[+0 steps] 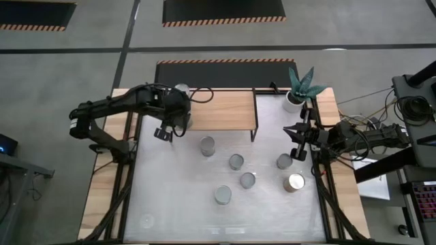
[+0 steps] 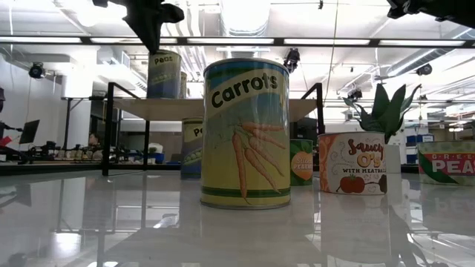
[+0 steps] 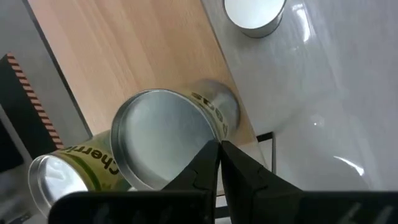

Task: Pick and place cans onto a shelf
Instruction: Put the bottom large canned peas on the shelf

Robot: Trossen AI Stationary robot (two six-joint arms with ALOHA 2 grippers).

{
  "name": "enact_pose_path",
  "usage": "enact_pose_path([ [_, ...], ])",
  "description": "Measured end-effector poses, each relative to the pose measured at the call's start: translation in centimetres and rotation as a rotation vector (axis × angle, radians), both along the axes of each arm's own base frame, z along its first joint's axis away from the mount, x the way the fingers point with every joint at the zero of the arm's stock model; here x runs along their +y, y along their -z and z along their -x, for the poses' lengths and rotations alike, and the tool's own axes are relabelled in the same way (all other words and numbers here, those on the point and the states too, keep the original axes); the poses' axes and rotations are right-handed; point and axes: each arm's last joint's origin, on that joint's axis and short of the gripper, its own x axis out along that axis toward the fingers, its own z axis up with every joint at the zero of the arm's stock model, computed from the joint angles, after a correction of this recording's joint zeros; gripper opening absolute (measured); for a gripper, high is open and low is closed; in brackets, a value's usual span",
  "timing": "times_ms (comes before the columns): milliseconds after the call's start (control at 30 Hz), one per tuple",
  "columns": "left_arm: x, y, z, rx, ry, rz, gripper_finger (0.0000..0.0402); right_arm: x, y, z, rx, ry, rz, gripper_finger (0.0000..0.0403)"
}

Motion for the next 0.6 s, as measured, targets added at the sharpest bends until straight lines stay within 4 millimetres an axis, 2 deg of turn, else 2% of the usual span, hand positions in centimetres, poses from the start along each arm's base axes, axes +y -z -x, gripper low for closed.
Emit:
enact_pose_path([
  [600,0.03,0.18,0.27,0.004,-0.027,-0.020,0.0000,0.00,-0.01,0.00,-0.001,0.002,0.006,0.0009],
])
